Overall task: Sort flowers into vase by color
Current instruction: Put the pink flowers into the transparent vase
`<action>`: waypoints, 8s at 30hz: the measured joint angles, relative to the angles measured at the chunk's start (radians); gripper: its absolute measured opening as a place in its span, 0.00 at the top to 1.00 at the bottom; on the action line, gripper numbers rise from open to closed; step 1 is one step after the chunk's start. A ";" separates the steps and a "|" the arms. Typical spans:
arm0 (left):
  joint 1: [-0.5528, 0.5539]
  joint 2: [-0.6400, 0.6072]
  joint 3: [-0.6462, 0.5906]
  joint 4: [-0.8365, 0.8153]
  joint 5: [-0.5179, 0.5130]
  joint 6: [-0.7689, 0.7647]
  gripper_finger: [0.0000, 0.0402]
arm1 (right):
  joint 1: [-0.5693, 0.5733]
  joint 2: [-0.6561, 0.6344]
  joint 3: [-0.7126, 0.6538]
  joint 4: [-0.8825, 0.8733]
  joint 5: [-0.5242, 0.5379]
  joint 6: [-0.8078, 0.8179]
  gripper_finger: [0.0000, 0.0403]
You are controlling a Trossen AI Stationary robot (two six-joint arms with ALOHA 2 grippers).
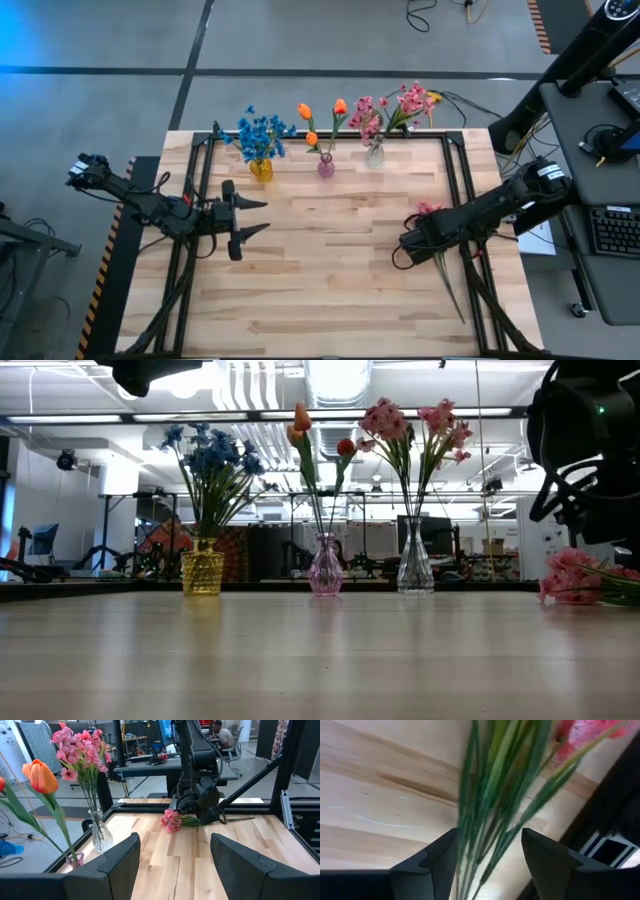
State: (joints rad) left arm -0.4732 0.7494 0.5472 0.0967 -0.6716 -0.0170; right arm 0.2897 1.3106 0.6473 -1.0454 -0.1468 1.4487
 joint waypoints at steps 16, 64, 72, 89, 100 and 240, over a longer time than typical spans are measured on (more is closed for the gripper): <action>0.005 0.000 0.000 0.000 0.000 0.008 0.44 | 0.000 -0.005 -0.043 0.074 0.006 -0.001 0.31; 0.006 0.000 0.000 0.000 -0.001 0.008 0.44 | 0.000 -0.027 0.166 0.748 0.229 -0.492 0.94; 0.006 0.000 0.000 0.000 -0.001 0.008 0.44 | -0.003 -0.027 0.166 1.144 0.368 -0.901 0.94; 0.008 0.000 0.000 0.000 -0.001 -0.030 0.44 | -0.209 -0.224 0.131 1.461 0.198 -1.475 0.94; 0.009 0.000 0.000 0.107 -0.014 0.027 0.44 | -0.424 -0.397 0.126 1.364 0.146 -1.560 0.94; 0.051 0.022 0.013 0.170 -0.289 0.330 0.44 | -0.677 -0.392 0.002 1.566 0.559 -1.797 0.94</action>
State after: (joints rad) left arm -0.4217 0.7712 0.5602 0.2665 -0.9607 0.3134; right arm -0.3870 0.9184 0.6495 0.5204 0.4118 -0.3479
